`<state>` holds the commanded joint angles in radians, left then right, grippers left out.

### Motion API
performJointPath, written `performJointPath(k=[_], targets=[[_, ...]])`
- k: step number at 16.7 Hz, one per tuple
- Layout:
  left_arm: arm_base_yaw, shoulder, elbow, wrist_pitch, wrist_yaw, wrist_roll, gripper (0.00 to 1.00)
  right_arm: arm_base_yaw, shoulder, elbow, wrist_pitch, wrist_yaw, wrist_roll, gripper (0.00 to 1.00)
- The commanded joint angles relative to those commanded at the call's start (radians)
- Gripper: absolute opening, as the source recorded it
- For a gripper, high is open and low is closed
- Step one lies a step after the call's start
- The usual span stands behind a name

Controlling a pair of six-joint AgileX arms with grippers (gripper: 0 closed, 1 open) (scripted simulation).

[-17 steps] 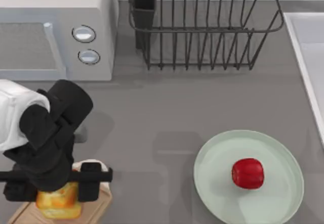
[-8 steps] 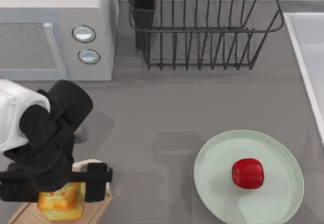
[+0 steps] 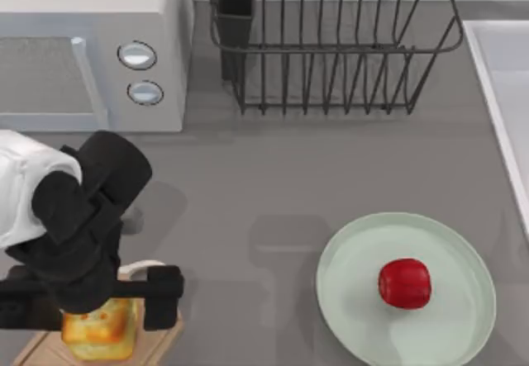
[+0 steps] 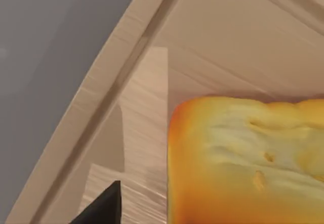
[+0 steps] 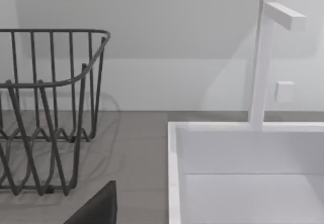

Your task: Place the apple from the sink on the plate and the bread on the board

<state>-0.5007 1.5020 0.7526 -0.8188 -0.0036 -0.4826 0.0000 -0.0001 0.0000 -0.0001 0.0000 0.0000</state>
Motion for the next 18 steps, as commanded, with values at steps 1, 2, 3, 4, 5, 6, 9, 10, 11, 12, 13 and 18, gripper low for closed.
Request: performJointPath(k=[1,2,3,4,5,6,9,10,11,12,13,18], targets=[[0.004,-0.011,-0.001,0.006,0.0,0.003,1.0,0.0,0.0,0.0,0.0,0.0,0.0,1.0],[0.011,-0.032,-0.005,0.017,-0.001,0.008,1.0,0.0,0.0,0.0,0.0,0.0,0.0,1.0],[0.022,-0.064,-0.015,0.034,-0.002,0.016,1.0,0.0,0.0,0.0,0.0,0.0,0.0,1.0],[0.035,-0.105,-0.031,0.056,-0.004,0.028,1.0,0.0,0.0,0.0,0.0,0.0,0.0,1.0],[0.05,-0.152,-0.052,0.082,-0.005,0.043,1.0,0.0,0.0,0.0,0.0,0.0,0.0,1.0],[0.068,-0.205,-0.078,0.113,-0.005,0.06,1.0,0.0,0.0,0.0,0.0,0.0,0.0,1.0],[0.132,-0.389,-0.18,0.219,-0.005,0.124,1.0,0.0,0.0,0.0,0.0,0.0,0.0,1.0],[0.156,-0.46,-0.22,0.258,-0.004,0.148,1.0,0.0,0.0,0.0,0.0,0.0,0.0,1.0],[0.181,-0.537,-0.263,0.298,-0.002,0.172,1.0,0.0,0.0,0.0,0.0,0.0,0.0,1.0],[0.208,-0.618,-0.307,0.338,-0.001,0.197,1.0,0.0,0.0,0.0,0.0,0.0,0.0,1.0],[0.235,-0.703,-0.353,0.379,0.0,0.222,1.0,0.0,0.0,0.0,0.0,0.0,0.0,1.0],[0.373,-1.146,-0.575,0.594,0.004,0.353,1.0,0.0,0.0,0.0,0.0,0.0,0.0,1.0]])
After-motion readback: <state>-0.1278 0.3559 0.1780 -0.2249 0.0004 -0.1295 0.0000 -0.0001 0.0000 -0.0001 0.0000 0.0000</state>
